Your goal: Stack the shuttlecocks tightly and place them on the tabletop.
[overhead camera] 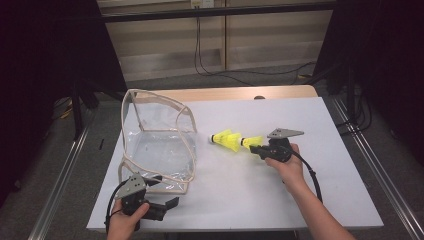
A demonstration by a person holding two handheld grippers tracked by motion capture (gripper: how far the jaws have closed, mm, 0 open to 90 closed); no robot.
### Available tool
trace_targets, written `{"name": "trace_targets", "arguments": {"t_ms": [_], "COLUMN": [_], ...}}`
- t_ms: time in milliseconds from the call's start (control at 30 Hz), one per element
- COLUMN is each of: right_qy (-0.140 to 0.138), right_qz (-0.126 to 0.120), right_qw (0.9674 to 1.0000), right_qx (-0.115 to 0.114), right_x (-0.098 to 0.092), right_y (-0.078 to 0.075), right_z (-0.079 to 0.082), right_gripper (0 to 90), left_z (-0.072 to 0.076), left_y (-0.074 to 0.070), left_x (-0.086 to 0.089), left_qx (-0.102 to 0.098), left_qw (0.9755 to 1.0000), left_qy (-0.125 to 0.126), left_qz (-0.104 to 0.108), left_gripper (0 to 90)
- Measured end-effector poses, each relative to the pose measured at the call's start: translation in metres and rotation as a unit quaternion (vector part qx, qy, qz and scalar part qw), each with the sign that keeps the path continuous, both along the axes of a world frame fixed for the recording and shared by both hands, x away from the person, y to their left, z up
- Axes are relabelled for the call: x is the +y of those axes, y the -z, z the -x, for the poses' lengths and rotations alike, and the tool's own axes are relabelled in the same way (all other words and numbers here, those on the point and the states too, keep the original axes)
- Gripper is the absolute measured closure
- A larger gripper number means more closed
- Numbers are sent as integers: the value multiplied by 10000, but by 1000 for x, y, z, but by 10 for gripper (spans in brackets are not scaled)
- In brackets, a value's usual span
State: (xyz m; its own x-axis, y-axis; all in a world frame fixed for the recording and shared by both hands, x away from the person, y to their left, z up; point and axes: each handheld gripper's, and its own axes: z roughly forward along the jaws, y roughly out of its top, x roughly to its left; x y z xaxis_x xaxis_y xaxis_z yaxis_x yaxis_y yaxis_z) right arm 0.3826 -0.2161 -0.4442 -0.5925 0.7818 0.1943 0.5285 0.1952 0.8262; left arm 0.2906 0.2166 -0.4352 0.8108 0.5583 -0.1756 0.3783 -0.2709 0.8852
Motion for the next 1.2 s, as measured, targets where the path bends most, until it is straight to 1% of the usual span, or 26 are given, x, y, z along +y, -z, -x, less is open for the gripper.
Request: {"name": "trace_targets", "arguments": {"t_ms": [267,500,600,700,833,967,1200], "right_qy": [20,41,15,-13,-27,-34,3], "right_qz": [58,59,47,77,3,51,20], "right_qw": [10000,10000,10000,10000,10000,10000,10000], "right_qx": [30,46,68,43,55,61,75], "right_x": [3,4,6,9,14,18,21], "right_y": [2,2,2,1,-1,-1,1], "right_z": [-3,-4,-4,-4,-5,-7,-9], "right_gripper": [897,897,897,897,897,897,897], "left_z": [0,0,0,0,0,0,0], "left_y": [0,0,0,0,0,0,0], "left_x": [0,0,1,0,1,1,1], "left_qx": [-2,-5,3,-8,-6,-9,-10], "left_qw": [10000,10000,10000,10000,10000,10000,10000], "left_qy": [15,17,33,27,35,32,32], "left_qz": [10,11,-1,4,5,4,12], "left_gripper": [27,26,27,27,27,26,27]}}
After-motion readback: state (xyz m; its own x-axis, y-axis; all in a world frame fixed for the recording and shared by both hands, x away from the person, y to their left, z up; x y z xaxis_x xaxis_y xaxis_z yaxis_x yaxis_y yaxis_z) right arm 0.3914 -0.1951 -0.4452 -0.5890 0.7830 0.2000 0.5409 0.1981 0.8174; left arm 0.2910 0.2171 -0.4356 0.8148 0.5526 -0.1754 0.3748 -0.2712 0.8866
